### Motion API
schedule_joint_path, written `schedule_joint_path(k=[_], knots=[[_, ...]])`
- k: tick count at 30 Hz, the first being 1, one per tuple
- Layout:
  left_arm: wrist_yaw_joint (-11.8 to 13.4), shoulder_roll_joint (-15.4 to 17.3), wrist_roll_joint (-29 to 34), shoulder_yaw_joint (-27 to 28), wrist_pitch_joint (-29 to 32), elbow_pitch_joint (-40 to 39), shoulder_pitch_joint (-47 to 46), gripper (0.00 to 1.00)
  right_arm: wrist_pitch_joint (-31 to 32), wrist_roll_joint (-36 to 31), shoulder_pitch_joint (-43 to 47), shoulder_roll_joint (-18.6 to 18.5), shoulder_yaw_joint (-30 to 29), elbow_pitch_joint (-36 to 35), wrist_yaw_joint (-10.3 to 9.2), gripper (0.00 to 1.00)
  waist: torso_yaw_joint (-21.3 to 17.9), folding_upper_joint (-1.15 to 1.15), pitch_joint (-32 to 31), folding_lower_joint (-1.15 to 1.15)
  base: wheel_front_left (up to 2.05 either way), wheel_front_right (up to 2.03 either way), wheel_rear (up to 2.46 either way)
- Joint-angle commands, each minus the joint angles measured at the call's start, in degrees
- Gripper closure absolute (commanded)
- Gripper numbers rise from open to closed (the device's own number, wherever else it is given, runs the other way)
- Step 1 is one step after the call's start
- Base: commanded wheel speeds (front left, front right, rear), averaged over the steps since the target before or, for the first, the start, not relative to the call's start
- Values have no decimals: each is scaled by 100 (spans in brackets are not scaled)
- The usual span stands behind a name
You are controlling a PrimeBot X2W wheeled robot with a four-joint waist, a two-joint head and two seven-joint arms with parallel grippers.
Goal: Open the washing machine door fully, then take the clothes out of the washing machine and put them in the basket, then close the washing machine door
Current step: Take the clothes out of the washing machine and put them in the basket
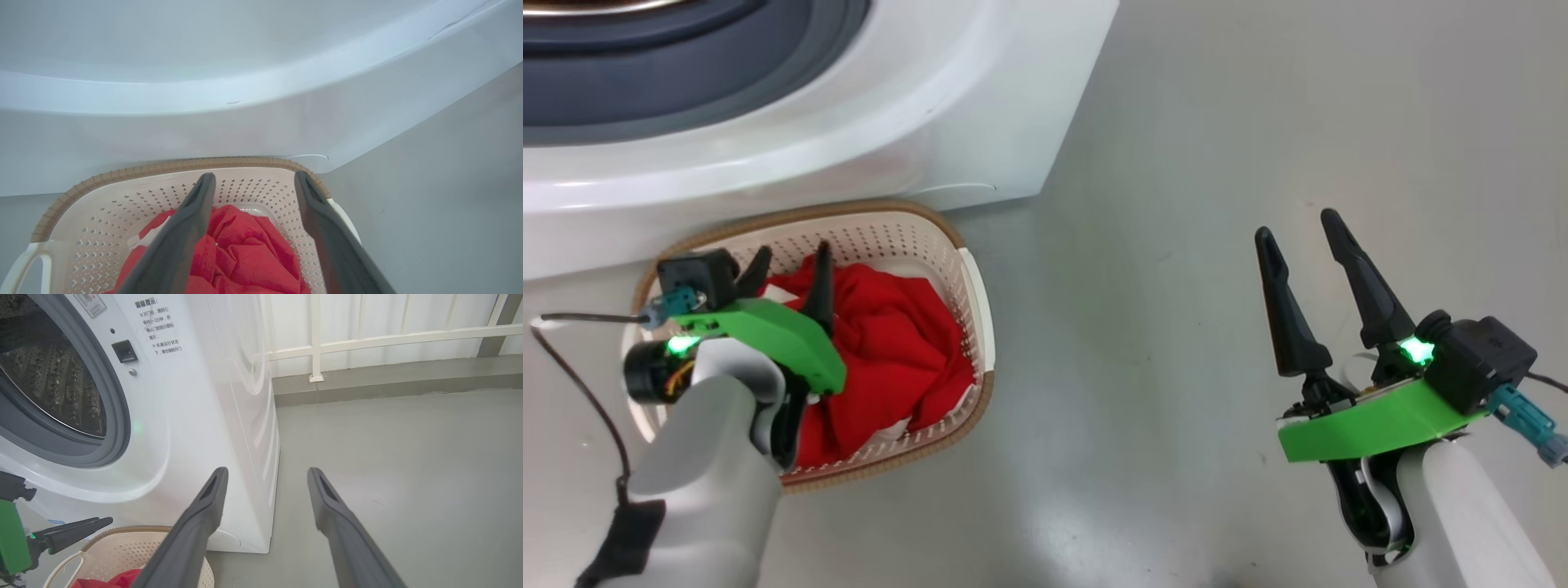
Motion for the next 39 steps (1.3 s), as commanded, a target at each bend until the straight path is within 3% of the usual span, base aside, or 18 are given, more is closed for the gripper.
schedule_joint_path(k=[1, 22, 31, 39], knots=[[41, 123, 21, 171, -91, -259, 224, 0, -36, -84, 171, 0, 97, -108, 35, 0, 94, 0, -125, 0, 0, 0, 0], [806, -24, 947, 1169, -123, -4071, 2464, 0, -36, -469, 405, 0, -85, 31, 35, 0, 532, 0, -1101, 0, 0, 0, 0], [859, -105, 1302, 1516, -123, -5090, 3207, 0, -36, -814, 588, 0, -179, -8, 35, 0, 653, 0, -1509, 0, 0, 0, 0], [685, -163, 1449, 1779, -123, -5645, 3883, 0, -36, -1090, 828, 0, -263, -88, 35, 0, 688, 0, -1927, 0, 0, 0, 0]])
